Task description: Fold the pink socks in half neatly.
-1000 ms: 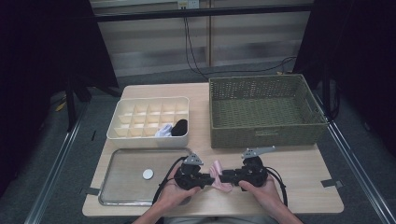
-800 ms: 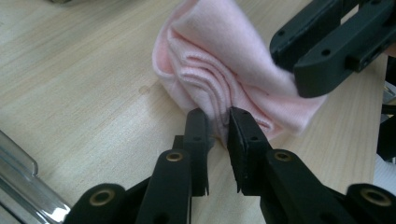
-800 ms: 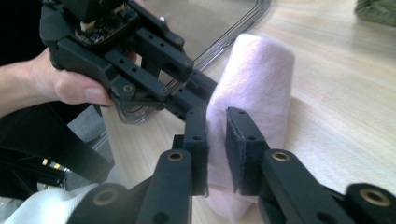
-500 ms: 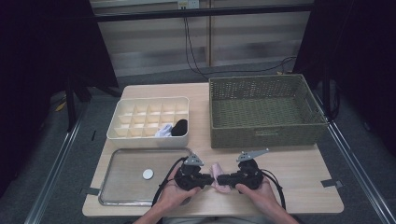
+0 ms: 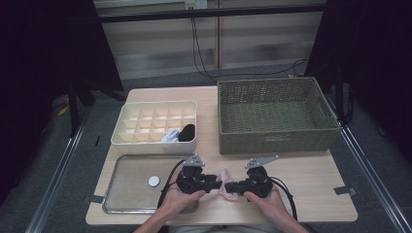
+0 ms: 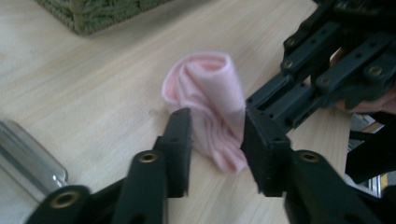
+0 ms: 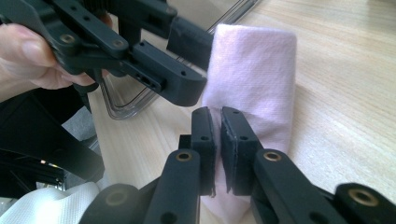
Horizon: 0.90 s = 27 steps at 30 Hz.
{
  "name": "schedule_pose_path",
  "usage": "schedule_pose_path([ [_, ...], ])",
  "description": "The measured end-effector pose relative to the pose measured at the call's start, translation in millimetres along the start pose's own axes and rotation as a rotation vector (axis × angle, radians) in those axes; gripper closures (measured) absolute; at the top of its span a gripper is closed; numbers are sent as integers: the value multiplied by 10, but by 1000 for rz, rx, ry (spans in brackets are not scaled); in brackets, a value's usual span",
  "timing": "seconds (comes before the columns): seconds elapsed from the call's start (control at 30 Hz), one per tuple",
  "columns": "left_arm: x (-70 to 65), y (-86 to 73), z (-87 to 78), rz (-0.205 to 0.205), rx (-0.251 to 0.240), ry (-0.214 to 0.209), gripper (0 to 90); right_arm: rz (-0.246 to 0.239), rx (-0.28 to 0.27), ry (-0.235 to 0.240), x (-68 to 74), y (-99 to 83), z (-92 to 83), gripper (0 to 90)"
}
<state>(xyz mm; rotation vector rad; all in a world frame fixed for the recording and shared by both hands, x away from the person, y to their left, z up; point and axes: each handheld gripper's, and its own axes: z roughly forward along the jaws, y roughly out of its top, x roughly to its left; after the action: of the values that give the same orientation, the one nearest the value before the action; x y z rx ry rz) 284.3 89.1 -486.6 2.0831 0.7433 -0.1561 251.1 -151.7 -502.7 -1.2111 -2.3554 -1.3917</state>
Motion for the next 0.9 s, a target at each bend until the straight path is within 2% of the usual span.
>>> schedule_pose_path([
  [0.1,14,48,-6,-17,-20,-2,540,-8,-3,4,3,3,18,840],
  [0.17,37,78,-17,-45,-44,1,517,-11,-2,2,8,3,17,839],
  [0.23,58,82,-1,-60,-43,-1,509,-12,-3,-2,15,0,16,839],
  [0.27,56,70,14,-59,-42,11,500,-11,-3,-2,17,0,15,839],
  [0.43,54,34,87,-47,-23,16,495,-21,3,8,5,7,12,838],
  [0.53,76,17,109,-62,-22,28,488,-25,3,5,12,3,9,837],
  [0.63,64,6,131,-43,-4,38,496,-25,4,5,11,5,-4,826],
  [0.67,55,2,136,-34,-2,45,505,-28,7,-4,27,4,-35,801],
  [0.77,53,-1,140,-36,2,48,506,-26,8,-11,35,5,-80,798],
  [0.83,61,-5,146,-37,5,43,504,-33,-8,-5,37,-7,-142,795],
  [0.9,63,-8,143,-34,8,42,501,-18,-19,-29,23,-24,-198,798],
])
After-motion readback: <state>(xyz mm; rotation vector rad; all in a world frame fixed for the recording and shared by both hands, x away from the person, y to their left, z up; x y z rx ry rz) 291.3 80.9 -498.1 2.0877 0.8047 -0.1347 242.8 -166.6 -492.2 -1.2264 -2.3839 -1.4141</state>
